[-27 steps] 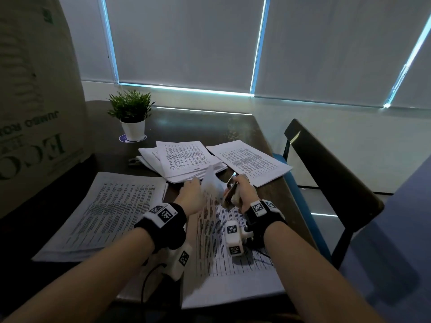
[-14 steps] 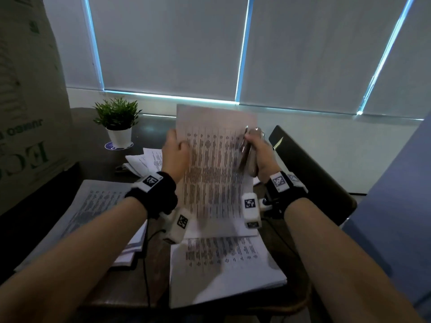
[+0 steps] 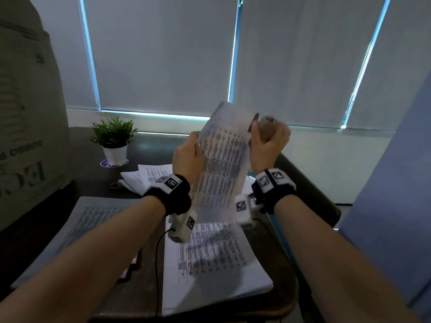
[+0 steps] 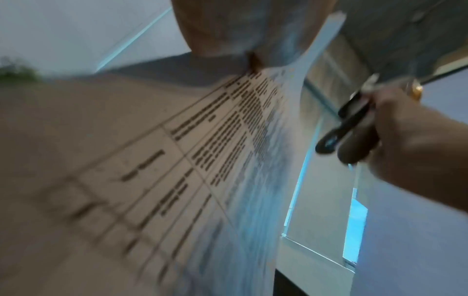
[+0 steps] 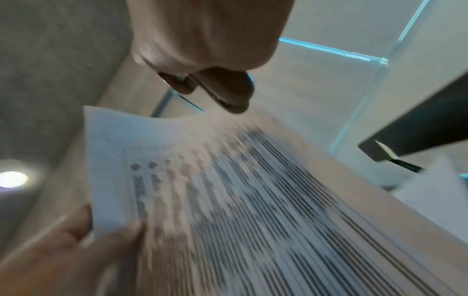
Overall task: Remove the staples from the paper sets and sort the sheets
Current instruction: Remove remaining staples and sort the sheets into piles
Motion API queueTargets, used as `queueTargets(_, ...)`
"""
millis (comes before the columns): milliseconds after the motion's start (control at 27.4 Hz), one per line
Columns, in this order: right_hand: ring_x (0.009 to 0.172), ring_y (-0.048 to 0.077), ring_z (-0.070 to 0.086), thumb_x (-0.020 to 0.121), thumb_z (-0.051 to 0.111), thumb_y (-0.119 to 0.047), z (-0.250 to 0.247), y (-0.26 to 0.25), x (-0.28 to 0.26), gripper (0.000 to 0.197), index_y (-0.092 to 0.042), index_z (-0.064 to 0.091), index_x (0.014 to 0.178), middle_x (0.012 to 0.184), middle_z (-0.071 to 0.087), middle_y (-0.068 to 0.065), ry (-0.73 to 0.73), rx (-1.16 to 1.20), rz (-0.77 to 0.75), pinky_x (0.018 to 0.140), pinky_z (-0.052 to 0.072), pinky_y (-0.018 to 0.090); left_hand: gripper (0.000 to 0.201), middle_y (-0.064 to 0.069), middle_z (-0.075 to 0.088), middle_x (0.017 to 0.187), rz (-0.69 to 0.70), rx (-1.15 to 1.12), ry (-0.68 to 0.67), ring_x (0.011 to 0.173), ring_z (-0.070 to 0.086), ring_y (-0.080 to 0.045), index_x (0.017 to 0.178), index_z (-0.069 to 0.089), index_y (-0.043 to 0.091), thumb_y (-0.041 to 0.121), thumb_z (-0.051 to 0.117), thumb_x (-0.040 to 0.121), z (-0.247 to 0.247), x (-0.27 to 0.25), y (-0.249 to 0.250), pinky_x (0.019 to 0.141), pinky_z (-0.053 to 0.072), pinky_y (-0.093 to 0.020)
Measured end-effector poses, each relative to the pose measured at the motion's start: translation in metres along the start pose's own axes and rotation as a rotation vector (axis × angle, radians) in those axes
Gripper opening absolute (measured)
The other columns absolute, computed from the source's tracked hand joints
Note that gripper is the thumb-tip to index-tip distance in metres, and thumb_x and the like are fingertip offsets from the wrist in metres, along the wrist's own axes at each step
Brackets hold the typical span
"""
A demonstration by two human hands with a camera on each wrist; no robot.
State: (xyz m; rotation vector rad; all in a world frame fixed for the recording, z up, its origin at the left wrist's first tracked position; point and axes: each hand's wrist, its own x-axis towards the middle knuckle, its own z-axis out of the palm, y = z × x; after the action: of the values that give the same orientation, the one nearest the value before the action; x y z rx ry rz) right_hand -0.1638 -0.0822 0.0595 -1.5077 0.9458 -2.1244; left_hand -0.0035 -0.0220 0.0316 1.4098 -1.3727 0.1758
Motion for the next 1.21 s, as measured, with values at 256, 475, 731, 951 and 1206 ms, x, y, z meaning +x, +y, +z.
queueTargets(256,0.062,0.003,0.058,0.091,0.067,-0.025,0.001,-0.061,0.071,0.029,-0.005,0.056,0.108,0.079,0.062,-0.006,0.02,0.378,0.018,0.064,0.052,0.024,0.013,-0.009,0.063,0.082,0.076,0.061,-0.166,0.075,0.058,-0.029,0.099,0.056,0.012,0.013,0.043,0.095,0.005,0.011,0.036,0.063,0.045,-0.032)
queueTargets(475,0.074,0.022,0.064,0.083,0.069,-0.041,0.007,-0.056,0.073,0.032,-0.016,0.058,0.098,0.088,0.065,0.01,-0.092,0.396,0.113,0.07,0.057,0.036,0.011,-0.001,0.056,0.081,0.094,-0.008,-0.257,0.079,0.056,-0.027,0.089,0.052,0.016,0.009,0.045,0.092,0.021,0.007,0.051,0.065,0.037,-0.03)
queueTargets(731,0.044,0.021,0.054,0.091,0.069,-0.032,0.013,-0.057,0.088,0.032,-0.008,0.057,0.073,0.059,0.058,0.011,-0.059,0.405,0.213,0.048,0.047,0.03,0.021,-0.013,0.066,0.098,0.109,0.03,-0.282,0.089,0.06,-0.031,0.107,0.059,0.011,0.009,0.045,0.092,0.035,0.012,0.052,0.073,0.048,-0.037)
queueTargets(951,0.04,0.016,0.051,0.09,0.069,-0.037,0.013,-0.036,0.096,0.038,-0.007,0.056,0.07,0.054,0.055,0.007,-0.05,0.342,0.323,0.045,0.045,0.027,0.04,-0.009,0.063,0.11,0.032,-0.201,-0.504,0.092,0.062,-0.025,0.128,0.046,0.017,0.009,0.05,0.089,0.037,-0.01,0.033,0.075,0.051,-0.035)
queueTargets(1206,0.042,0.016,0.051,0.091,0.068,-0.036,0.022,0.024,0.103,0.035,-0.009,0.056,0.072,0.051,0.056,0.001,-0.015,0.372,0.402,0.048,0.046,0.028,0.012,-0.011,0.063,0.099,-0.313,-0.159,-0.627,0.088,0.063,-0.03,0.106,0.054,0.009,0.013,0.049,0.095,0.055,-0.047,-0.056,0.079,0.055,-0.047)
